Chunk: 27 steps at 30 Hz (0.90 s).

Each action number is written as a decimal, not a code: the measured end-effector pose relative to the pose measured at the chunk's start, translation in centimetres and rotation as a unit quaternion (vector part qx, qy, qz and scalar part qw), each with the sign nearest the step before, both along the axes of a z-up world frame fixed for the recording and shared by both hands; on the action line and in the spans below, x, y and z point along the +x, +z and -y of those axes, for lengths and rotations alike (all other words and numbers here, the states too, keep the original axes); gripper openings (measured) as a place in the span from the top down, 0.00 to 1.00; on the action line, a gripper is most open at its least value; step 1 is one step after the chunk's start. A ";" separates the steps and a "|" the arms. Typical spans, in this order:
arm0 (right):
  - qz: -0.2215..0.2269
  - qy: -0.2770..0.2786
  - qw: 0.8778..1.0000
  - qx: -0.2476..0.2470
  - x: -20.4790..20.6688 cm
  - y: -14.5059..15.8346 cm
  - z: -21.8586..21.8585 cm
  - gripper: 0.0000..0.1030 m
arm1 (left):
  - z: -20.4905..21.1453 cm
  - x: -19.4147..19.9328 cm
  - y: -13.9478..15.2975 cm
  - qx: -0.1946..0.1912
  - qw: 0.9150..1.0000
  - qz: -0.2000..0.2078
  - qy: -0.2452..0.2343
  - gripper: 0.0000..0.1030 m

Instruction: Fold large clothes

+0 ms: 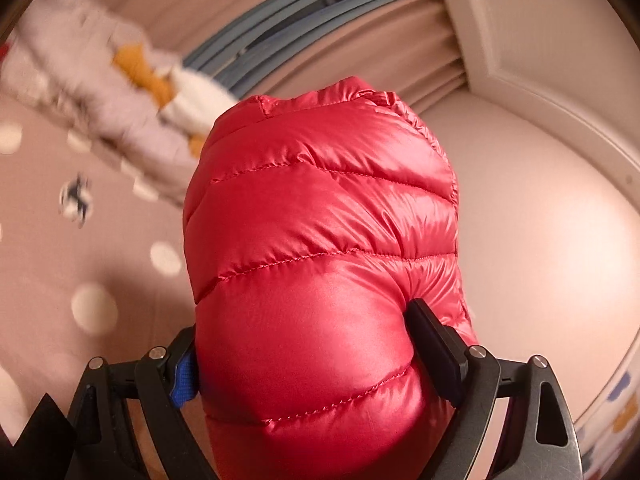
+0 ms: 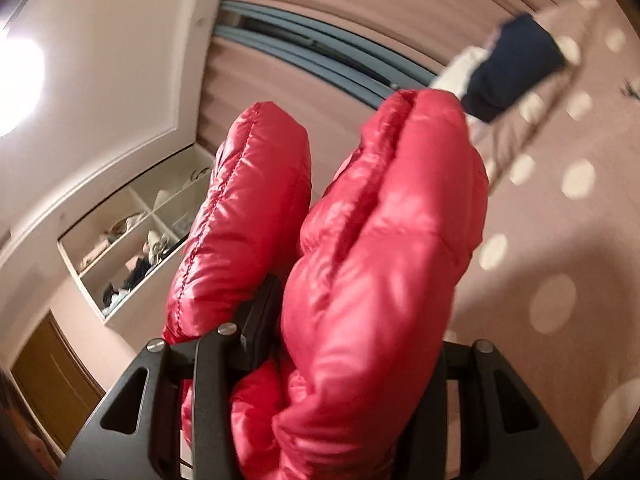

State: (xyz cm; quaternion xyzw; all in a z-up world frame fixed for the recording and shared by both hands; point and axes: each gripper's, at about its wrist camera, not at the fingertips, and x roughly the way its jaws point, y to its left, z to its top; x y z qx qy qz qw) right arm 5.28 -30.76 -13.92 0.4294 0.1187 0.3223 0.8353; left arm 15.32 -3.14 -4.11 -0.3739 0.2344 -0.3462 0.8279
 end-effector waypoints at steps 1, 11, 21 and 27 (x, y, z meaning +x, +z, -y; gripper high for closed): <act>0.006 0.004 1.000 -0.003 0.2 0.4 0.1 0.58 | -0.3 -0.3 0.6 0.002 1.000 0.011 0.004 0.14; 0.039 0.025 0.998 -0.048 0.7 2.8 1.9 0.56 | -3.3 -0.6 0.7 -0.025 0.999 0.037 0.030 0.14; 0.025 0.043 0.998 -0.044 1.5 -1.0 5.6 0.55 | -4.6 0.0 0.6 -0.016 0.997 0.043 0.065 0.19; 0.020 0.055 0.998 -0.019 1.4 -2.7 7.4 0.53 | -4.5 -0.2 0.7 -0.007 0.996 0.039 0.074 0.19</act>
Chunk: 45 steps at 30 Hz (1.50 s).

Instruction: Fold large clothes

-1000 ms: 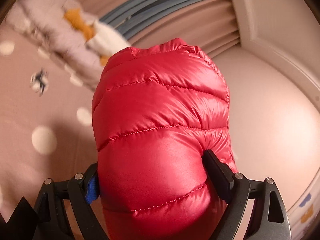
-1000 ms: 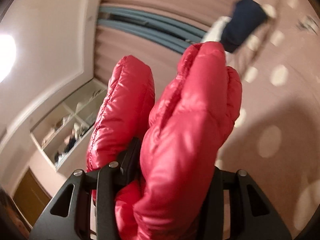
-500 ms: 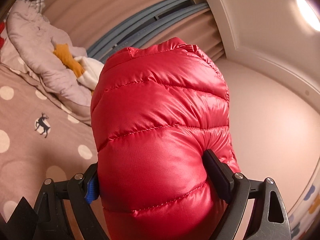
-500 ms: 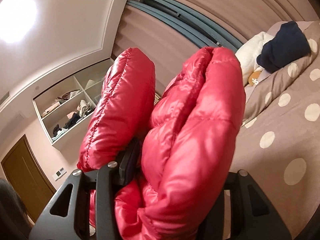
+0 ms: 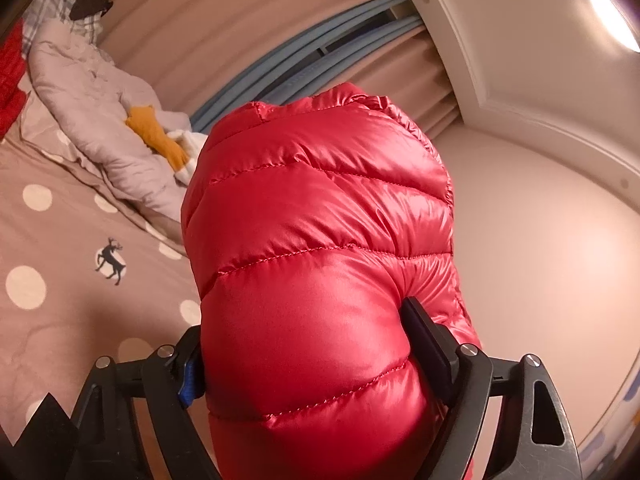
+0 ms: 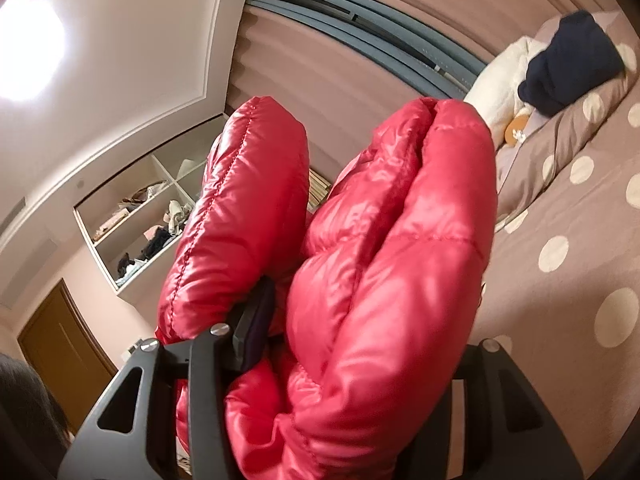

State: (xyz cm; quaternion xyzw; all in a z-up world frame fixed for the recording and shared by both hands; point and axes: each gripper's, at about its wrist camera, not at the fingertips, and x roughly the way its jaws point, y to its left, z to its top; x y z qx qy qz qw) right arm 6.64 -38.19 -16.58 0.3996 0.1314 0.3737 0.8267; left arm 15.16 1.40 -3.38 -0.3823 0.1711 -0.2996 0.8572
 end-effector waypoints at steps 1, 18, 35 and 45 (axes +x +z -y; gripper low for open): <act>-0.003 0.001 1.000 0.002 -0.2 -0.2 1.1 0.53 | 0.0 -0.2 0.1 0.002 1.000 0.000 0.000 0.19; -0.006 0.000 1.000 -0.021 0.2 0.7 6.8 0.52 | -0.6 0.2 0.0 0.003 1.000 -0.006 -0.010 0.19; -0.270 -0.128 0.933 -0.200 14.0 -13.3 11.1 0.53 | -0.8 14.0 -17.4 0.067 0.970 -0.222 0.067 0.16; -0.256 -0.157 0.914 -0.271 11.2 -16.0 17.1 0.21 | -0.5 11.0 -16.5 0.124 0.959 -0.228 0.114 0.04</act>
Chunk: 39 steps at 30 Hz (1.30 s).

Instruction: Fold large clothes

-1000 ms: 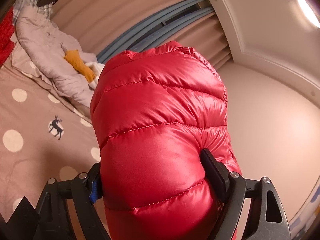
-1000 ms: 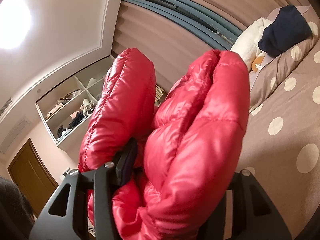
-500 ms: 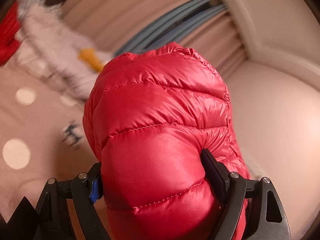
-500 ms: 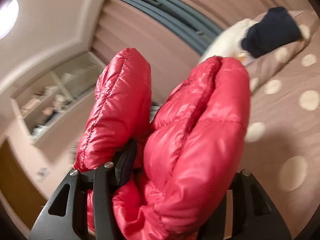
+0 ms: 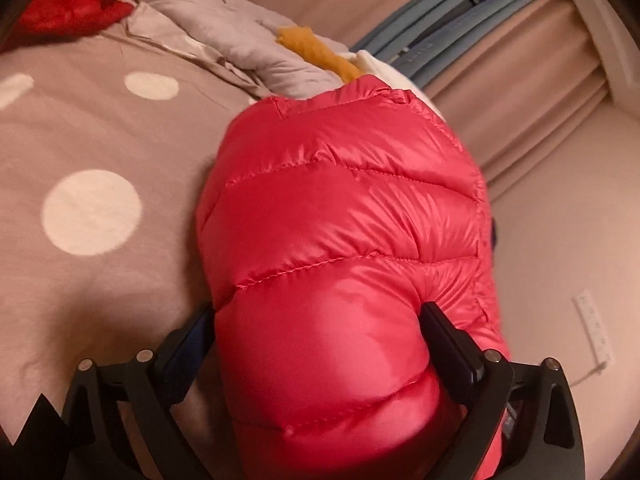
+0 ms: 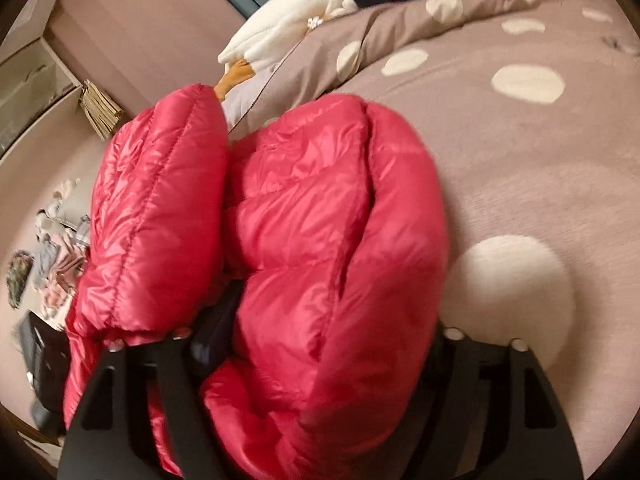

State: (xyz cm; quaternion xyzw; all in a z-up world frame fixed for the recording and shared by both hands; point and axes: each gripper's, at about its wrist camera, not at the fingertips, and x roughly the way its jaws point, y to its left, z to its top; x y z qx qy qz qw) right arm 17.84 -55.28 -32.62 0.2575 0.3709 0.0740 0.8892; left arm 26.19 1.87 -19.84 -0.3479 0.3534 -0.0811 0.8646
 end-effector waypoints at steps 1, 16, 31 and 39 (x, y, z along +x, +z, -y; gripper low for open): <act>-0.002 -0.003 1.000 -0.003 -0.5 0.8 -0.5 0.19 | 0.2 -0.4 0.9 0.019 1.000 -0.012 0.008 0.04; 0.109 -0.044 0.976 -0.182 -12.4 18.8 -7.1 0.00 | 5.3 -11.3 14.5 0.277 0.946 0.096 0.137 0.02; 0.183 -0.085 0.952 -0.232 -19.6 26.2 -21.2 0.00 | 6.1 -19.1 20.3 0.273 0.930 0.178 0.170 0.01; 0.195 -0.095 0.952 -0.214 -21.1 26.6 -22.6 0.00 | 7.1 -20.3 20.6 0.274 0.932 0.187 0.143 0.01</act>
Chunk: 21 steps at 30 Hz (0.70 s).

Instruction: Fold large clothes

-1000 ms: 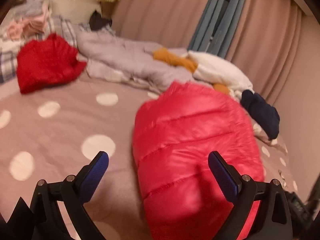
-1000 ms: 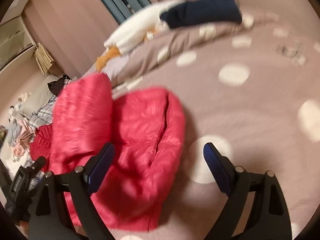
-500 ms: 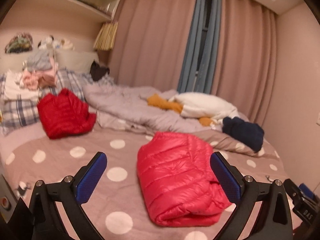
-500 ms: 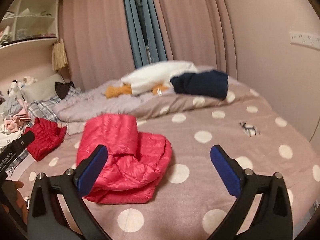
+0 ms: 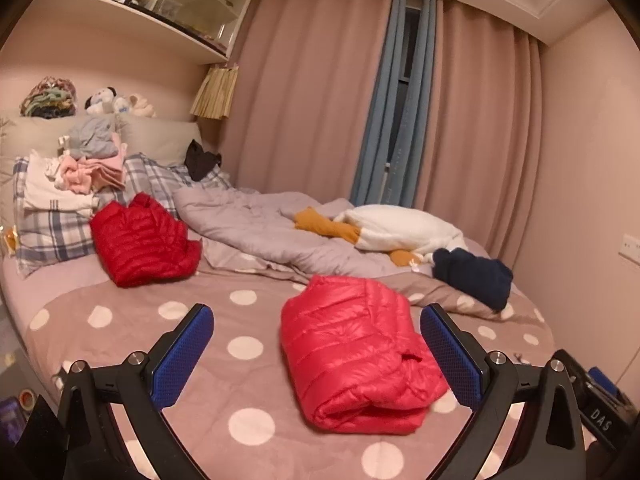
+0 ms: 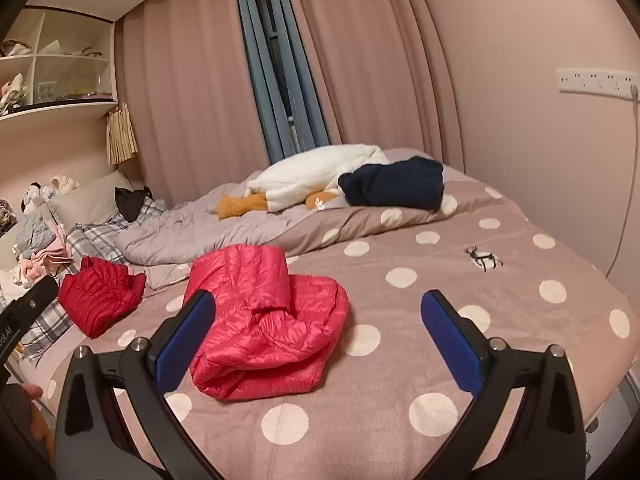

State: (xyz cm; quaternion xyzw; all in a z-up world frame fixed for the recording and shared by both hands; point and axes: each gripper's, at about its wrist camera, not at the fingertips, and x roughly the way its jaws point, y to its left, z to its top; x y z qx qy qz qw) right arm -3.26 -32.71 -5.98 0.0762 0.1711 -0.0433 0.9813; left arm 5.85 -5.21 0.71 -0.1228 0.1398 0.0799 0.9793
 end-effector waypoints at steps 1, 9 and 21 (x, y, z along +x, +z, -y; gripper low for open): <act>0.001 0.002 1.000 0.000 -0.1 0.1 -0.5 0.00 | 0.0 -0.1 0.1 -0.003 1.000 0.002 -0.004 0.01; 0.011 -0.012 1.000 -0.014 -0.8 0.5 -4.7 0.00 | 0.8 -1.8 0.4 0.008 1.000 0.013 0.016 0.01; 0.013 -0.045 0.999 0.012 -0.7 0.3 -6.0 0.00 | -0.2 -2.4 0.5 -0.019 0.999 0.014 0.048 0.01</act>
